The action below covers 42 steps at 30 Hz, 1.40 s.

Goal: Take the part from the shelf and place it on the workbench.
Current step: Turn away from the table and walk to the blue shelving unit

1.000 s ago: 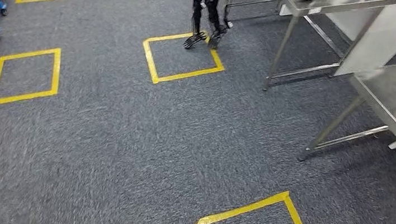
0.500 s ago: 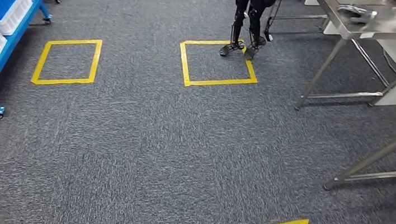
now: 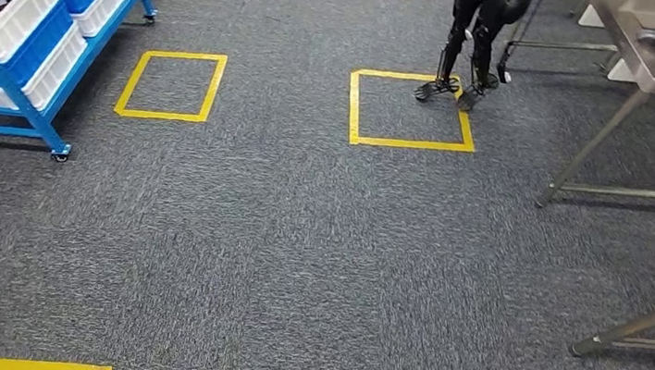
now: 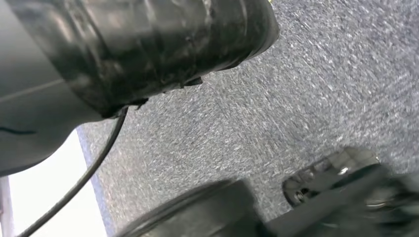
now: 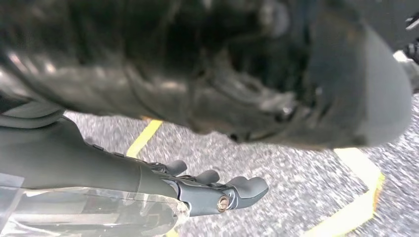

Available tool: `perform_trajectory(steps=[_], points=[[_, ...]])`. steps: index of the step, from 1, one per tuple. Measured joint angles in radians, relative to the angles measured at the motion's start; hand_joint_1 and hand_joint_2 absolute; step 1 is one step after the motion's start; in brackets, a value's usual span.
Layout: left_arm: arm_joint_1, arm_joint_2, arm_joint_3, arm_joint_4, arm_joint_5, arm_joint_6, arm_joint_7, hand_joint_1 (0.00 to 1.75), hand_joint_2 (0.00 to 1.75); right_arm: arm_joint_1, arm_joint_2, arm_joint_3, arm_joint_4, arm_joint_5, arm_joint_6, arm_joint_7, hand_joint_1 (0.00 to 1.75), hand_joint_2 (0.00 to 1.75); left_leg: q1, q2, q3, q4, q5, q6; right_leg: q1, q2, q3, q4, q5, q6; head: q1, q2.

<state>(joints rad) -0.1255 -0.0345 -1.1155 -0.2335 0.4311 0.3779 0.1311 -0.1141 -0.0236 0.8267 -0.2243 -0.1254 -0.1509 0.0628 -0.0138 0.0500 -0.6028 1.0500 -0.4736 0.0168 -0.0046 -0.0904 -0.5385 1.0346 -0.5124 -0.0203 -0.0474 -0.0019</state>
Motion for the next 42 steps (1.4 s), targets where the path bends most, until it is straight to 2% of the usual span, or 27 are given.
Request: perform_trajectory(steps=[2, 4, 6, 8, 9, 10, 11, 12, 14, 16, 18, 19, 20, 23, 25, 26, 27, 29, 31, 32, 34, 35, 37, 38, 40, 41, 42], points=[[-0.002, 0.001, -0.001, 0.0, -0.001, -0.007, 0.002, 0.0, 0.0, -0.002, 0.001, 0.001, 0.0, 0.002, 0.011, 0.0, 0.0, 0.0, -0.01, 0.009, 0.012, -0.031, 0.0, 0.009, 0.002, -0.019, 0.006, -0.002, -0.005, 0.009, 0.0, 0.0], [0.002, 0.001, -0.002, 0.0, -0.002, -0.012, 0.006, 0.0, 0.0, -0.005, 0.002, 0.003, -0.001, 0.005, 0.018, 0.001, 0.0, 0.0, -0.005, -0.013, 0.021, -0.043, 0.005, 0.015, 0.003, -0.024, 0.012, -0.003, -0.012, 0.02, 0.001, 0.0], [0.003, 0.0, -0.004, 0.001, -0.002, -0.014, 0.008, 0.0, 0.0, -0.006, 0.003, 0.005, -0.002, 0.008, 0.02, 0.001, 0.0, 0.0, 0.005, -0.033, 0.035, -0.059, 0.012, 0.022, 0.001, 0.022, -0.006, 0.047, -0.043, 0.029, 0.007, 0.0], [0.0, 0.0, -0.005, 0.001, -0.003, -0.015, 0.008, 0.0, 0.0, -0.005, 0.003, 0.006, -0.002, 0.01, 0.022, 0.002, 0.0, 0.0, 0.008, -0.056, 0.038, -0.063, 0.014, 0.027, -0.003, 0.073, -0.068, 0.169, -0.099, 0.034, 0.013, 0.0], [-0.001, 0.0, -0.006, 0.001, -0.003, -0.015, 0.008, 0.0, 0.0, -0.002, 0.003, 0.006, -0.002, 0.011, 0.023, 0.002, 0.0, 0.0, 0.008, -0.069, 0.039, -0.062, 0.013, 0.029, -0.005, 0.081, -0.102, 0.228, -0.119, 0.035, 0.014, 0.0], [-0.002, -0.001, -0.007, 0.001, -0.003, -0.015, 0.008, 0.0, 0.0, 0.0, 0.003, 0.006, -0.002, 0.011, 0.023, 0.002, 0.0, 0.0, 0.009, -0.084, 0.04, -0.061, 0.011, 0.029, -0.006, 0.083, -0.123, 0.26, -0.119, 0.037, 0.014, 0.0], [-0.001, -0.001, -0.007, 0.001, -0.003, -0.015, 0.008, 0.0, 0.0, 0.002, 0.003, 0.006, -0.002, 0.011, 0.023, 0.002, 0.0, 0.0, 0.009, -0.099, 0.041, -0.059, 0.009, 0.029, -0.007, 0.085, -0.128, 0.255, -0.099, 0.039, 0.015, 0.0], [0.0, -0.001, -0.008, 0.001, -0.003, -0.015, 0.008, 0.0, 0.0, 0.002, 0.003, 0.007, -0.002, 0.012, 0.023, 0.002, 0.0, 0.0, 0.011, -0.115, 0.043, -0.054, 0.006, 0.026, -0.01, 0.09, -0.115, 0.213, -0.061, 0.04, 0.015, 0.0], [0.0, -0.001, -0.008, 0.001, -0.003, -0.015, 0.008, 0.0, 0.0, 0.002, 0.003, 0.007, -0.002, 0.012, 0.023, 0.002, 0.0, 0.0, 0.012, -0.143, 0.042, -0.041, -0.003, 0.018, -0.017, 0.133, -0.068, 0.087, 0.009, 0.041, 0.016, 0.0], [-0.001, -0.001, -0.008, 0.001, -0.003, -0.015, 0.009, 0.0, 0.0, 0.001, 0.003, 0.007, -0.002, 0.012, 0.022, 0.002, 0.0, 0.0, 0.014, -0.167, 0.034, -0.031, -0.009, 0.007, -0.021, 0.172, -0.04, 0.022, 0.026, 0.037, 0.016, 0.0], [0.0, 0.0, -0.008, 0.001, -0.003, -0.015, 0.009, 0.0, 0.0, 0.001, 0.003, 0.007, -0.001, 0.012, 0.022, 0.003, 0.0, 0.0, 0.017, -0.19, 0.027, -0.032, -0.007, -0.006, -0.018, 0.165, -0.034, 0.016, 0.022, 0.027, 0.016, 0.0], [0.002, 0.0, -0.008, 0.001, -0.003, -0.015, 0.009, 0.0, 0.0, 0.0, 0.003, 0.007, -0.001, 0.012, 0.022, 0.003, 0.0, 0.0, 0.018, -0.189, 0.025, -0.031, -0.008, -0.012, -0.018, 0.153, -0.03, 0.011, 0.024, 0.02, 0.017, 0.0], [0.004, 0.001, -0.009, 0.001, -0.003, -0.015, 0.009, 0.0, 0.0, -0.001, 0.004, 0.007, -0.001, 0.012, 0.022, 0.003, 0.0, 0.0, 0.018, -0.17, 0.019, -0.019, -0.014, -0.018, -0.02, 0.141, -0.025, 0.005, 0.025, 0.013, 0.014, 0.0], [0.0, 0.002, -0.009, 0.002, -0.003, -0.013, 0.009, 0.0, 0.0, -0.001, 0.005, 0.008, -0.002, 0.013, 0.021, 0.003, 0.0, 0.0, 0.017, -0.082, -0.056, 0.124, -0.083, -0.032, -0.02, 0.098, -0.016, -0.004, 0.024, -0.002, 0.003, 0.0], [-0.002, 0.001, -0.01, 0.002, -0.003, -0.011, 0.009, 0.0, 0.0, 0.001, 0.006, 0.008, -0.001, 0.013, 0.014, 0.004, 0.0, 0.0, 0.022, -0.065, -0.117, 0.23, -0.113, -0.039, -0.018, 0.066, -0.012, -0.003, 0.019, -0.005, 0.002, 0.0], [-0.001, 0.001, -0.01, 0.002, -0.002, -0.01, 0.009, 0.0, 0.0, 0.003, 0.006, 0.008, -0.001, 0.013, 0.009, 0.004, 0.0, 0.0, 0.023, -0.062, -0.126, 0.239, -0.104, -0.041, -0.018, 0.052, -0.01, -0.003, 0.016, -0.005, 0.002, 0.0], [0.001, 0.002, -0.011, 0.002, -0.001, -0.009, 0.009, 0.0, 0.0, 0.003, 0.007, 0.008, -0.001, 0.013, 0.004, 0.004, 0.0, 0.0, 0.024, -0.056, -0.113, 0.209, -0.075, -0.041, -0.017, 0.039, -0.006, -0.003, 0.013, -0.004, 0.002, 0.0], [0.001, 0.004, -0.011, 0.003, 0.001, -0.009, 0.009, 0.0, 0.0, 0.002, 0.01, 0.008, -0.001, 0.014, -0.005, 0.002, 0.0, 0.0, 0.02, -0.016, -0.047, 0.076, -0.007, -0.034, -0.015, 0.017, 0.005, -0.003, 0.005, 0.001, 0.002, 0.0], [-0.003, 0.005, -0.011, 0.003, 0.0, -0.009, 0.009, 0.0, 0.0, 0.001, 0.015, 0.008, -0.002, 0.015, -0.01, 0.0, 0.0, 0.0, 0.01, 0.02, -0.002, -0.016, 0.022, -0.022, -0.009, -0.003, 0.013, -0.003, -0.003, 0.011, 0.002, 0.0], [-0.005, 0.005, -0.011, 0.003, 0.0, -0.009, 0.009, 0.0, 0.0, 0.0, 0.016, 0.009, -0.002, 0.015, -0.011, 0.0, 0.0, 0.0, 0.006, 0.022, 0.001, -0.027, 0.019, -0.017, -0.007, -0.013, 0.016, -0.005, -0.006, 0.015, 0.002, 0.0], [-0.004, 0.006, -0.011, 0.003, 0.0, -0.007, 0.014, 0.0, 0.0, -0.001, 0.019, 0.011, -0.002, 0.015, -0.009, 0.002, 0.0, 0.0, 0.007, -0.002, 0.004, -0.033, 0.021, -0.005, -0.004, -0.029, 0.025, -0.01, -0.011, 0.026, 0.002, 0.0], [-0.002, 0.006, -0.012, 0.004, 0.0, -0.006, 0.016, 0.0, 0.0, -0.002, 0.02, 0.013, -0.002, 0.016, -0.006, 0.005, 0.0, 0.0, 0.01, -0.013, 0.008, -0.039, 0.023, 0.0, -0.006, -0.019, 0.026, -0.005, -0.019, 0.032, 0.002, 0.0], [0.0, 0.006, -0.012, 0.004, 0.0, -0.005, 0.02, 0.0, 0.0, -0.004, 0.022, 0.015, -0.002, 0.016, 0.001, 0.01, 0.0, 0.0, 0.015, -0.033, 0.015, -0.047, 0.026, 0.011, -0.009, 0.03, 0.0, 0.06, -0.061, 0.039, 0.006, 0.0], [0.0, 0.006, -0.012, 0.004, 0.0, -0.005, 0.02, 0.0, 0.0, -0.004, 0.023, 0.016, -0.002, 0.016, 0.004, 0.012, 0.0, 0.0, 0.015, -0.044, 0.016, -0.048, 0.026, 0.016, -0.01, 0.057, -0.03, 0.122, -0.09, 0.039, 0.007, 0.0], [-0.002, 0.005, -0.012, 0.004, 0.0, -0.005, 0.02, 0.0, 0.0, 0.0, 0.024, 0.016, -0.002, 0.016, 0.008, 0.015, 0.0, 0.0, 0.013, -0.069, 0.016, -0.047, 0.025, 0.021, -0.01, 0.079, -0.097, 0.242, -0.128, 0.038, 0.009, 0.0], [-0.001, 0.005, -0.012, 0.004, 0.0, -0.005, 0.02, 0.0, 0.0, 0.002, 0.024, 0.017, -0.002, 0.016, 0.007, 0.016, 0.0, 0.0, 0.012, -0.085, 0.017, -0.045, 0.024, 0.022, -0.01, 0.083, -0.114, 0.263, -0.12, 0.038, 0.009, 0.0], [-0.001, 0.005, -0.012, 0.004, 0.0, -0.006, 0.02, 0.0, 0.0, 0.004, 0.024, 0.017, -0.002, 0.016, 0.006, 0.017, 0.0, 0.0, 0.012, -0.101, 0.017, -0.043, 0.023, 0.021, -0.011, 0.085, -0.113, 0.245, -0.092, 0.037, 0.009, 0.0]])
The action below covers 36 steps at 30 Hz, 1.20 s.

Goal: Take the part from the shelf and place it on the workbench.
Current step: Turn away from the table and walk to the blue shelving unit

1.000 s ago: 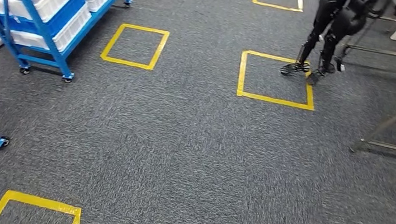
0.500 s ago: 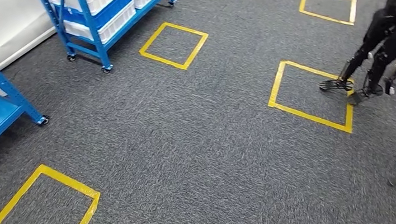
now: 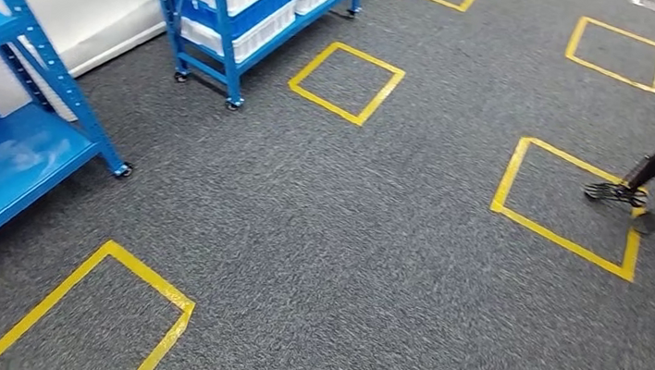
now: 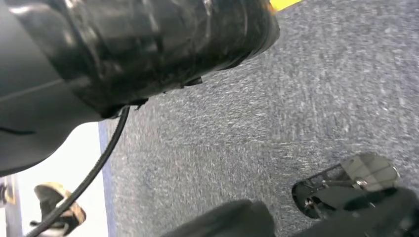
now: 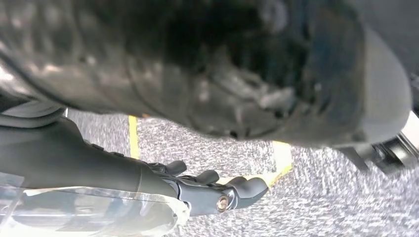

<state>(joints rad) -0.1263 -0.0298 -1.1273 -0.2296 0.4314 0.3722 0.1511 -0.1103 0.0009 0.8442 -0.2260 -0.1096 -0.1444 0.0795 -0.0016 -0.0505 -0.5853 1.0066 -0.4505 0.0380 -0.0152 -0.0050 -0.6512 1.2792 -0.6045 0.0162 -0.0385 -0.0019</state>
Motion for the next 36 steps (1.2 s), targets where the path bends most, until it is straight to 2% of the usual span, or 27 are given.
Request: perform_trajectory(steps=[1, 3, 5, 7, 8, 9, 11, 12, 13, 14, 15, 16, 18, 20, 22, 23, 25, 27, 28, 29, 30, 31, 32, 33, 34, 35, 36], points=[[0.001, 0.0, 0.0, 0.0, 0.0, -0.001, 0.0, 0.0, 0.0, 0.0, 0.0, 0.0, 0.0, 0.0, -0.001, 0.0, 0.0, 0.0, 0.0, -0.016, 0.001, 0.003, -0.001, -0.002, -0.001, 0.007, 0.019, -0.054, 0.042, -0.002, 0.0, 0.0], [0.001, -0.001, 0.0, 0.0, 0.0, -0.003, 0.0, 0.0, 0.0, -0.002, 0.0, 0.002, 0.0, 0.0, -0.003, -0.001, 0.0, 0.0, 0.0, -0.042, -0.002, 0.013, -0.005, -0.007, -0.005, 0.048, 0.066, -0.175, 0.101, -0.007, 0.0, 0.0], [0.0, -0.001, 0.0, 0.0, 0.0, -0.004, 0.0, 0.0, 0.0, -0.004, 0.001, 0.004, 0.0, 0.0, -0.004, -0.003, 0.0, 0.0, 0.003, -0.064, -0.011, 0.019, -0.006, -0.018, -0.004, 0.077, 0.085, -0.227, 0.11, -0.011, 0.0, 0.0], [0.001, -0.001, -0.001, 0.0, 0.0, -0.004, 0.0, 0.0, 0.0, -0.004, 0.001, 0.006, 0.0, 0.0, -0.004, -0.004, 0.0, 0.0, 0.006, -0.084, -0.017, 0.017, -0.003, -0.03, -0.003, 0.062, 0.089, -0.233, 0.111, -0.019, 0.001, 0.0], [0.003, 0.0, -0.001, 0.0, 0.0, -0.004, 0.0, 0.0, 0.0, -0.005, 0.002, 0.006, 0.0, 0.0, -0.002, -0.004, 0.0, 0.0, 0.005, -0.076, -0.02, 0.023, -0.007, -0.036, -0.004, 0.051, 0.093, -0.238, 0.114, -0.025, 0.0, 0.0], [0.005, 0.0, -0.001, 0.0, 0.0, -0.004, 0.0, 0.0, 0.0, -0.006, 0.003, 0.006, 0.0, 0.0, -0.001, -0.004, 0.0, 0.0, 0.004, -0.057, -0.031, 0.042, -0.018, -0.042, -0.007, 0.039, 0.098, -0.244, 0.117, -0.031, -0.003, 0.0], [0.003, 0.001, -0.001, 0.0, 0.0, -0.005, 0.0, 0.0, 0.0, -0.007, 0.004, 0.006, 0.001, 0.0, 0.002, -0.003, 0.0, 0.0, 0.004, 0.001, -0.078, 0.137, -0.068, -0.052, -0.007, 0.014, 0.104, -0.25, 0.118, -0.04, -0.012, 0.0], [0.002, 0.001, -0.001, 0.0, 0.0, -0.005, 0.0, 0.0, 0.0, -0.006, 0.004, 0.006, 0.001, 0.0, 0.003, -0.002, 0.0, 0.0, 0.006, 0.02, -0.111, 0.2, -0.095, -0.056, -0.006, 0.0, 0.105, -0.25, 0.116, -0.043, -0.015, 0.0], [0.001, 0.0, -0.001, 0.0, 0.0, -0.005, 0.0, 0.0, 0.0, -0.005, 0.004, 0.006, 0.001, 0.0, 0.003, -0.001, 0.0, 0.0, 0.01, 0.029, -0.139, 0.253, -0.112, -0.061, -0.005, -0.014, 0.106, -0.25, 0.114, -0.044, -0.016, 0.0], [0.001, 0.0, -0.001, 0.0, 0.002, -0.005, 0.0, 0.0, 0.0, -0.003, 0.004, 0.006, 0.002, 0.0, 0.003, 0.0, 0.0, 0.0, 0.013, 0.035, -0.154, 0.279, -0.114, -0.064, -0.005, -0.029, 0.108, -0.25, 0.111, -0.043, -0.016, 0.0], [0.002, 0.0, -0.001, 0.0, 0.008, -0.006, 0.0, 0.0, 0.0, -0.002, 0.004, 0.006, 0.002, 0.0, 0.003, 0.001, 0.0, 0.0, 0.016, 0.04, -0.149, 0.268, -0.096, -0.066, -0.005, -0.042, 0.111, -0.25, 0.108, -0.042, -0.016, 0.0], [0.003, 0.001, -0.001, 0.0, 0.018, -0.006, -0.002, 0.0, 0.0, -0.002, 0.004, 0.006, 0.002, 0.0, 0.003, 0.002, 0.0, 0.0, 0.018, 0.049, -0.125, 0.219, -0.064, -0.067, -0.005, -0.055, 0.116, -0.25, 0.105, -0.04, -0.016, 0.0], [0.003, 0.003, 0.0, 0.0, 0.045, -0.011, -0.009, 0.0, 0.0, -0.004, 0.004, 0.006, 0.003, 0.001, 0.004, 0.003, 0.0, 0.0, 0.015, 0.088, -0.055, 0.086, -0.008, -0.063, -0.003, -0.076, 0.126, -0.249, 0.096, -0.031, -0.017, 0.0], [0.0, 0.007, 0.003, 0.0, 0.066, -0.019, -0.021, 0.0, 0.0, -0.006, 0.004, 0.006, 0.003, 0.001, 0.007, 0.006, 0.0, 0.0, 0.007, 0.109, -0.022, 0.02, 0.007, -0.05, 0.002, -0.094, 0.134, -0.25, 0.088, -0.019, -0.017, 0.0], [0.002, 0.012, 0.006, 0.0, 0.074, -0.025, -0.029, 0.0, 0.0, -0.008, 0.004, 0.006, 0.003, 0.001, 0.012, 0.009, 0.0, 0.0, 0.004, 0.089, -0.021, 0.016, 0.005, -0.035, 0.005, -0.11, 0.142, -0.256, 0.084, -0.008, -0.015, 0.0], [0.004, 0.014, 0.007, 0.001, 0.074, -0.027, -0.03, 0.0, 0.0, -0.01, 0.004, 0.006, 0.003, 0.001, 0.014, 0.01, 0.0, 0.0, 0.006, 0.079, -0.018, 0.011, 0.006, -0.029, 0.003, -0.107, 0.146, -0.254, 0.079, -0.002, -0.014, 0.0], [0.006, 0.019, 0.007, 0.001, 0.074, -0.028, -0.032, 0.0, 0.0, -0.012, 0.004, 0.006, 0.002, 0.001, 0.015, 0.01, 0.0, 0.0, 0.011, 0.06, -0.012, 0.001, 0.01, -0.016, -0.001, -0.066, 0.128, -0.207, 0.047, 0.005, -0.01, 0.0], [0.003, 0.02, 0.007, 0.001, 0.074, -0.028, -0.033, 0.0, 0.0, -0.011, 0.004, 0.006, 0.003, 0.001, 0.015, 0.011, 0.0, 0.0, 0.01, 0.04, -0.01, -0.001, 0.011, -0.007, -0.003, -0.017, 0.064, -0.082, -0.012, 0.006, -0.004, 0.0], [0.002, 0.021, 0.007, 0.001, 0.074, -0.028, -0.033, 0.0, 0.0, -0.009, 0.004, 0.006, 0.003, 0.001, 0.015, 0.011, 0.0, 0.0, 0.009, 0.026, -0.01, -0.001, 0.01, -0.005, -0.003, -0.007, 0.028, -0.019, -0.032, 0.005, -0.002, 0.0], [0.002, 0.021, 0.007, 0.001, 0.074, -0.028, -0.033, 0.0, 0.0, -0.006, 0.003, 0.006, 0.003, 0.001, 0.016, 0.012, 0.0, 0.0, 0.008, 0.012, -0.009, -0.001, 0.009, -0.004, -0.002, -0.003, 0.002, 0.02, -0.035, 0.004, -0.002, 0.0], [0.003, 0.021, 0.008, 0.001, 0.074, -0.027, -0.033, 0.0, 0.0, -0.004, 0.003, 0.007, 0.003, 0.001, 0.016, 0.012, 0.0, 0.0, 0.007, -0.004, -0.008, 0.0, 0.009, -0.004, -0.002, 0.0, -0.005, 0.019, -0.015, 0.003, -0.001, 0.0], [0.004, 0.021, 0.008, 0.001, 0.074, -0.027, -0.033, 0.0, 0.0, -0.003, 0.003, 0.007, 0.003, 0.002, 0.016, 0.012, 0.0, 0.0, 0.007, -0.02, -0.007, 0.001, 0.009, -0.005, -0.003, 0.005, 0.005, -0.019, 0.021, 0.0, -0.001, 0.0], [0.004, 0.021, 0.008, 0.001, 0.074, -0.027, -0.033, 0.0, 0.0, -0.003, 0.003, 0.007, 0.003, 0.002, 0.016, 0.012, 0.0, 0.0, 0.007, -0.035, -0.005, 0.003, 0.008, -0.006, -0.003, 0.019, 0.028, -0.084, 0.065, -0.004, -0.001, 0.0], [0.004, 0.021, 0.008, 0.001, 0.074, -0.027, -0.033, 0.0, 0.0, -0.004, 0.003, 0.008, 0.003, 0.002, 0.016, 0.012, 0.0, 0.0, 0.006, -0.048, -0.006, 0.006, 0.006, -0.009, -0.004, 0.047, 0.052, -0.149, 0.097, -0.008, -0.001, 0.0], [0.003, 0.021, 0.008, 0.001, 0.074, -0.027, -0.033, 0.0, 0.0, -0.005, 0.002, 0.008, 0.003, 0.002, 0.016, 0.012, 0.0, 0.0, 0.006, -0.061, -0.009, 0.01, 0.005, -0.013, -0.005, 0.07, 0.07, -0.2, 0.117, -0.011, -0.001, 0.0], [0.002, 0.021, 0.008, 0.001, 0.074, -0.027, -0.033, 0.0, 0.0, -0.005, 0.002, 0.008, 0.004, 0.002, 0.016, 0.012, 0.0, 0.0, 0.007, -0.071, -0.012, 0.012, 0.005, -0.018, -0.005, 0.088, 0.081, -0.228, 0.124, -0.012, 0.0, 0.0], [0.002, 0.021, 0.008, 0.001, 0.074, -0.027, -0.033, 0.0, 0.0, -0.006, 0.001, 0.008, 0.004, 0.002, 0.016, 0.012, 0.0, 0.0, 0.009, -0.082, -0.015, 0.011, 0.006, -0.024, -0.003, 0.093, 0.083, -0.237, 0.121, -0.013, 0.001, 0.0]])
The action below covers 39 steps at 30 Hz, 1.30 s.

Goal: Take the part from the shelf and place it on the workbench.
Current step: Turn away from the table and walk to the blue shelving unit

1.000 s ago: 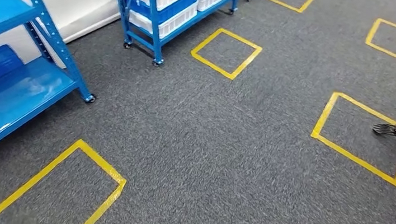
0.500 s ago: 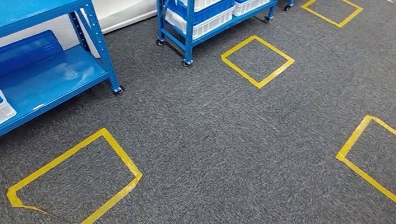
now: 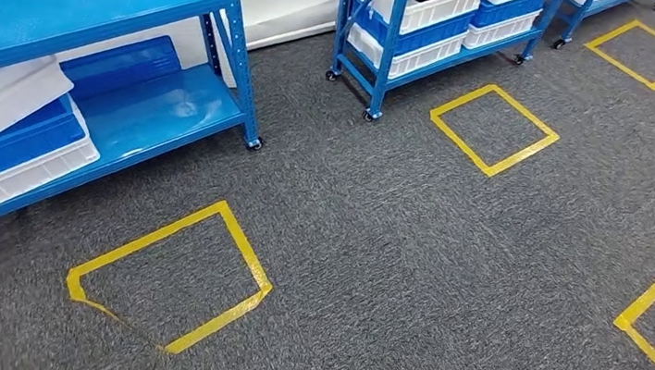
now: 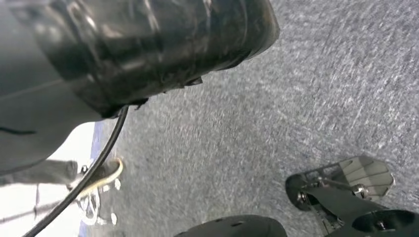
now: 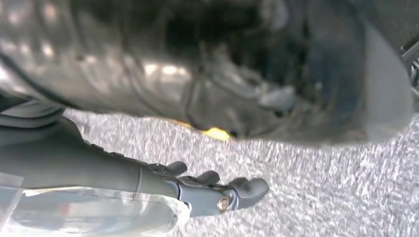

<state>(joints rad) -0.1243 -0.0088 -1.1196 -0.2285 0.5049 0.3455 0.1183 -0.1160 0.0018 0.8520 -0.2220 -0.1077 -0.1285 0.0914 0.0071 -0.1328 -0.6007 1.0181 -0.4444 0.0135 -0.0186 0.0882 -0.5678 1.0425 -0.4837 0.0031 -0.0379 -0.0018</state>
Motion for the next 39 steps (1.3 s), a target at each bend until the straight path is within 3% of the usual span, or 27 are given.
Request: perform_trajectory(steps=[2, 4, 6, 8, 9, 10, 12, 14, 15, 17, 19, 21, 23, 24, 25, 26, 28, 30, 32, 33, 35, 37, 39], points=[[0.002, 0.002, 0.0, 0.0, -0.002, 0.0, 0.0, 0.0, 0.0, -0.001, 0.001, 0.0, 0.0, 0.002, 0.0, -0.001, 0.0, 0.0, 0.004, -0.015, -0.006, -0.002, 0.003, -0.013, -0.001, -0.026, 0.009, -0.009, 0.005, -0.007, 0.002, 0.0], [0.004, 0.004, 0.0, 0.001, -0.006, -0.001, 0.0, 0.0, 0.0, -0.002, 0.002, 0.001, 0.0, 0.008, 0.001, -0.001, 0.0, 0.0, 0.001, 0.027, -0.02, 0.025, -0.013, -0.024, -0.006, -0.052, 0.021, -0.022, 0.01, -0.017, -0.002, 0.0], [0.003, 0.004, 0.0, 0.001, -0.009, -0.001, 0.0, 0.0, 0.0, -0.003, 0.004, 0.002, 0.0, 0.013, 0.002, -0.002, 0.0, 0.0, 0.001, 0.092, -0.066, 0.118, -0.061, -0.034, -0.005, -0.081, 0.028, -0.028, 0.01, -0.024, -0.012, 0.0], [0.001, 0.003, 0.0, 0.001, -0.011, -0.001, 0.0, 0.0, 0.0, -0.002, 0.006, 0.005, 0.0, 0.015, 0.003, -0.001, 0.0, 0.0, 0.007, 0.115, -0.123, 0.226, -0.1, -0.042, -0.002, -0.117, 0.031, -0.027, 0.006, -0.027, -0.017, 0.0], [0.001, 0.003, 0.0, 0.001, -0.011, -0.001, 0.0, 0.0, 0.0, -0.001, 0.005, 0.006, 0.0, 0.015, 0.004, 0.0, 0.0, 0.0, 0.01, 0.12, -0.133, 0.243, -0.096, -0.044, -0.001, -0.133, 0.033, -0.027, 0.003, -0.027, -0.017, 0.0], [0.002, 0.003, 0.0, 0.001, -0.011, -0.001, 0.001, 0.0, 0.0, 0.0, 0.005, 0.007, 0.0, 0.015, 0.004, 0.001, 0.0, 0.0, 0.011, 0.125, -0.123, 0.223, -0.075, -0.045, -0.001, -0.148, 0.035, -0.026, 0.0, -0.025, -0.017, 0.0], [0.002, 0.004, 0.0, 0.001, -0.012, -0.001, 0.002, 0.0, 0.0, -0.001, 0.005, 0.009, 0.001, 0.017, 0.004, 0.001, 0.0, 0.0, 0.01, 0.157, -0.06, 0.103, -0.016, -0.043, -0.001, -0.173, 0.04, -0.022, -0.007, -0.019, -0.018, 0.0], [0.0, 0.005, 0.0, 0.001, -0.016, -0.002, 0.003, 0.0, 0.0, -0.004, 0.006, 0.012, 0.001, 0.017, 0.004, 0.001, 0.0, 0.0, 0.004, 0.187, -0.013, 0.014, 0.009, -0.029, 0.004, -0.193, 0.046, -0.02, -0.016, -0.007, -0.017, 0.0], [-0.001, 0.005, 0.0, 0.001, -0.018, -0.003, 0.004, 0.0, 0.0, -0.005, 0.006, 0.014, 0.001, 0.017, 0.004, 0.001, 0.0, 0.0, 0.0, 0.191, -0.007, 0.001, 0.007, -0.021, 0.007, -0.202, 0.049, -0.02, -0.019, -0.001, -0.016, 0.0], [0.0, 0.005, 0.0, 0.001, -0.021, -0.004, 0.008, 0.0, 0.0, -0.006, 0.005, 0.017, 0.001, 0.017, 0.004, 0.001, 0.0, 0.0, 0.0, 0.168, -0.005, -0.002, 0.008, -0.006, 0.009, -0.216, 0.057, -0.023, -0.025, 0.011, -0.015, 0.0], [0.001, 0.006, 0.0, 0.001, -0.022, -0.005, 0.011, 0.0, 0.0, -0.007, 0.005, 0.018, 0.0, 0.018, 0.004, 0.002, 0.0, 0.0, 0.003, 0.146, 0.0, -0.01, 0.011, 0.006, 0.005, -0.181, 0.05, 0.006, -0.051, 0.021, -0.011, 0.0], [0.0, 0.005, 0.0, 0.002, -0.024, -0.007, 0.013, 0.0, 0.0, -0.007, 0.005, 0.02, 0.0, 0.018, 0.004, 0.002, 0.0, 0.0, 0.003, 0.126, 0.002, -0.013, 0.013, 0.015, 0.002, -0.123, 0.0, 0.113, -0.111, 0.024, -0.005, 0.0], [-0.001, 0.005, 0.0, 0.002, -0.025, -0.009, 0.014, 0.0, 0.0, -0.004, 0.005, 0.021, 0.0, 0.018, 0.004, 0.003, 0.0, 0.0, 0.001, 0.101, 0.001, -0.013, 0.013, 0.021, 0.002, -0.099, -0.065, 0.236, -0.155, 0.022, -0.003, 0.0], [0.0, 0.005, 0.0, 0.002, -0.025, -0.01, 0.014, 0.0, 0.0, -0.002, 0.005, 0.021, 0.0, 0.018, 0.004, 0.004, 0.0, 0.0, 0.0, 0.086, 0.001, -0.013, 0.013, 0.021, 0.002, -0.096, -0.081, 0.257, -0.149, 0.021, -0.003, 0.0], [0.0, 0.005, 0.0, 0.002, -0.025, -0.01, 0.015, 0.0, 0.0, 0.0, 0.005, 0.022, 0.0, 0.018, 0.004, 0.004, 0.0, 0.0, 0.0, 0.07, 0.002, -0.012, 0.013, 0.021, 0.002, -0.092, -0.078, 0.239, -0.123, 0.019, -0.003, 0.0], [0.001, 0.005, 0.0, 0.002, -0.025, -0.01, 0.015, 0.0, 0.0, 0.0, 0.005, 0.022, 0.0, 0.018, 0.004, 0.004, 0.0, 0.0, 0.0, 0.053, 0.003, -0.011, 0.013, 0.021, 0.001, -0.082, -0.059, 0.186, -0.083, 0.015, -0.003, 0.0], [0.0, 0.004, 0.0, 0.002, -0.025, -0.01, 0.015, 0.0, 0.0, 0.0, 0.004, 0.022, 0.001, 0.019, 0.004, 0.004, 0.0, 0.0, -0.001, 0.024, 0.002, -0.005, 0.011, 0.017, 0.0, -0.034, -0.009, 0.054, -0.017, 0.008, -0.002, 0.0], [-0.001, 0.003, 0.0, 0.002, -0.026, -0.011, 0.015, 0.0, 0.0, 0.0, 0.003, 0.022, 0.001, 0.02, 0.004, 0.004, 0.0, 0.0, 0.0, 0.0, -0.004, -0.002, 0.012, 0.007, 0.001, -0.005, 0.014, -0.004, -0.001, 0.004, -0.002, 0.0], [0.002, 0.004, 0.0, 0.002, -0.026, -0.011, 0.015, 0.0, 0.0, -0.001, 0.003, 0.022, 0.001, 0.02, 0.004, 0.005, 0.0, 0.0, 0.003, -0.021, -0.01, -0.006, 0.016, -0.008, 0.003, -0.024, 0.018, -0.01, 0.0, -0.002, -0.001, 0.0], [0.004, 0.004, 0.0, 0.002, -0.026, -0.011, 0.015, 0.0, 0.0, -0.003, 0.003, 0.022, 0.001, 0.02, 0.004, 0.005, 0.0, 0.0, 0.004, -0.015, -0.013, -0.004, 0.016, -0.014, 0.002, -0.037, 0.022, -0.015, 0.003, -0.007, -0.001, 0.0], [0.005, 0.006, 0.0, 0.002, -0.026, -0.011, 0.017, 0.0, 0.0, -0.005, 0.004, 0.022, 0.001, 0.021, 0.004, 0.005, 0.0, 0.0, 0.001, 0.041, -0.037, 0.042, -0.012, -0.024, -0.002, -0.064, 0.032, -0.027, 0.008, -0.02, -0.007, 0.0], [0.001, 0.006, 0.0, 0.002, -0.027, -0.012, 0.018, 0.0, 0.0, -0.004, 0.005, 0.022, 0.001, 0.021, 0.004, 0.005, 0.0, 0.0, 0.001, 0.103, -0.094, 0.16, -0.073, -0.031, 0.001, -0.094, 0.034, -0.03, 0.007, -0.026, -0.013, 0.0], [-0.001, 0.006, 0.0, 0.002, -0.027, -0.012, 0.019, 0.0, 0.0, -0.001, 0.005, 0.023, 0.002, 0.022, 0.004, 0.006, 0.0, 0.0, 0.004, 0.118, -0.145, 0.261, -0.109, -0.036, 0.003, -0.126, 0.034, -0.029, 0.004, -0.027, -0.014, 0.0]])
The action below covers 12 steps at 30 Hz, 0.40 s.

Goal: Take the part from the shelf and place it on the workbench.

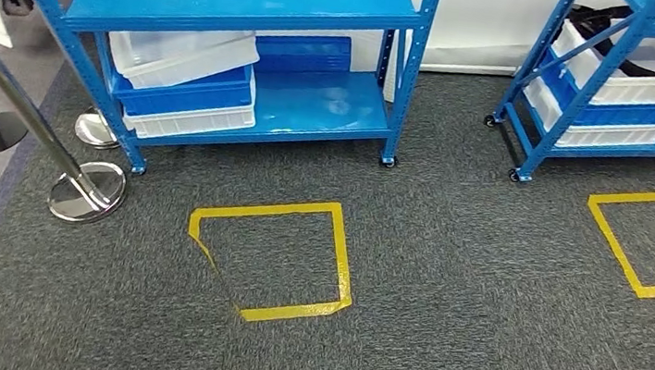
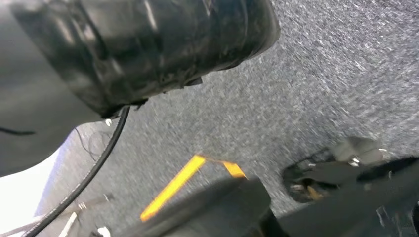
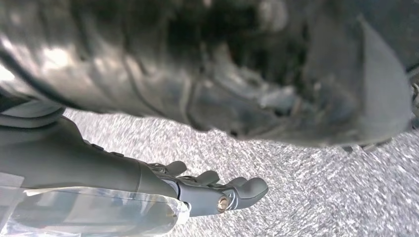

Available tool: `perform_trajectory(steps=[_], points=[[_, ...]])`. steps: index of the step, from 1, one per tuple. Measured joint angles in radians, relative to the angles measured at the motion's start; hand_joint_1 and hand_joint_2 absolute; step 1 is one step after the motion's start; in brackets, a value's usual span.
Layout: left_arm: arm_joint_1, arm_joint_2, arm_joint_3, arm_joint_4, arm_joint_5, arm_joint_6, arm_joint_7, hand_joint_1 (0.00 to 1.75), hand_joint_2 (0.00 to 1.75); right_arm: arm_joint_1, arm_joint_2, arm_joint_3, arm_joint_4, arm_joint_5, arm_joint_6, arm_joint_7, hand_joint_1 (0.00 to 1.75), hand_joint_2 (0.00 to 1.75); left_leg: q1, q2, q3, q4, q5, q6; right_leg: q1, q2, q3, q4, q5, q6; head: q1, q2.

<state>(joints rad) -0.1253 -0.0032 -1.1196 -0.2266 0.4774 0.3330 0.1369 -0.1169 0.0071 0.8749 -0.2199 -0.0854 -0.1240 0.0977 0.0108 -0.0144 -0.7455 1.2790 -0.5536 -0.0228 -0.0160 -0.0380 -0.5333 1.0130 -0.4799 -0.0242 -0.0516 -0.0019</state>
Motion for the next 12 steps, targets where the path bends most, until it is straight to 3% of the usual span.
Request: perform_trajectory(steps=[1, 2, 3, 4, 6, 7, 9, 12], points=[[0.001, 0.0, 0.0, 0.0, 0.0, 0.0, 0.001, 0.0, 0.0, 0.001, 0.0, 0.0, 0.0, 0.002, 0.0, 0.001, 0.0, 0.0, 0.001, 0.004, -0.001, 0.005, 0.007, -0.001, 0.0, -0.015, 0.001, 0.0, -0.002, 0.001, 0.0, 0.0], [0.002, 0.0, 0.0, 0.0, -0.001, -0.001, 0.002, 0.0, 0.0, 0.0, 0.0, 0.0, 0.001, 0.004, 0.0, 0.001, 0.0, 0.0, 0.001, 0.009, 0.018, -0.027, 0.03, -0.001, 0.0, -0.029, 0.003, 0.0, -0.005, 0.002, 0.0, 0.0], [0.003, 0.0, 0.0, 0.0, -0.001, -0.001, 0.003, 0.0, 0.0, 0.0, 0.0, 0.0, 0.001, 0.006, 0.0, 0.001, 0.0, 0.0, 0.001, 0.022, 0.053, -0.088, 0.062, 0.001, 0.0, -0.042, 0.007, 0.0, -0.008, 0.005, 0.0, 0.0], [0.002, 0.0, 0.0, 0.0, -0.001, -0.001, 0.004, 0.0, 0.0, -0.001, 0.001, 0.0, 0.001, 0.008, 0.0, 0.001, 0.0, 0.0, -0.003, 0.05, 0.093, -0.158, 0.086, 0.004, 0.002, -0.054, 0.011, 0.0, -0.012, 0.009, -0.001, 0.0], [-0.002, 0.001, 0.0, 0.0, -0.002, -0.001, 0.003, 0.0, 0.0, -0.001, 0.001, 0.001, 0.001, 0.01, 0.0, 0.001, 0.0, 0.0, -0.01, 0.088, 0.144, -0.25, 0.11, 0.018, 0.008, -0.076, 0.02, 0.001, -0.021, 0.019, 0.001, 0.0], [-0.003, 0.001, 0.0, 0.0, -0.004, -0.001, 0.003, 0.0, 0.0, -0.002, 0.001, 0.001, 0.001, 0.01, 0.0, 0.001, 0.0, 0.0, -0.014, 0.093, 0.151, -0.264, 0.108, 0.025, 0.012, -0.087, 0.024, 0.0, -0.024, 0.024, 0.002, 0.0], [-0.001, 0.001, 0.0, 0.0, -0.006, -0.001, 0.0, 0.0, 0.0, -0.004, 0.001, 0.002, 0.0, 0.011, 0.001, 0.0, 0.0, 0.0, -0.013, 0.068, 0.151, -0.267, 0.11, 0.038, 0.012, -0.103, 0.03, -0.002, -0.03, 0.033, 0.005, 0.0], [0.003, 0.001, 0.0, 0.0, -0.007, 0.0, -0.006, 0.0, 0.0, -0.008, 0.001, 0.003, -0.001, 0.012, 0.0, -0.001, 0.0, 0.0, -0.007, 0.038, 0.157, -0.276, 0.113, 0.052, 0.005, -0.042, 0.014, 0.047, -0.07, 0.046, 0.01, 0.0]])
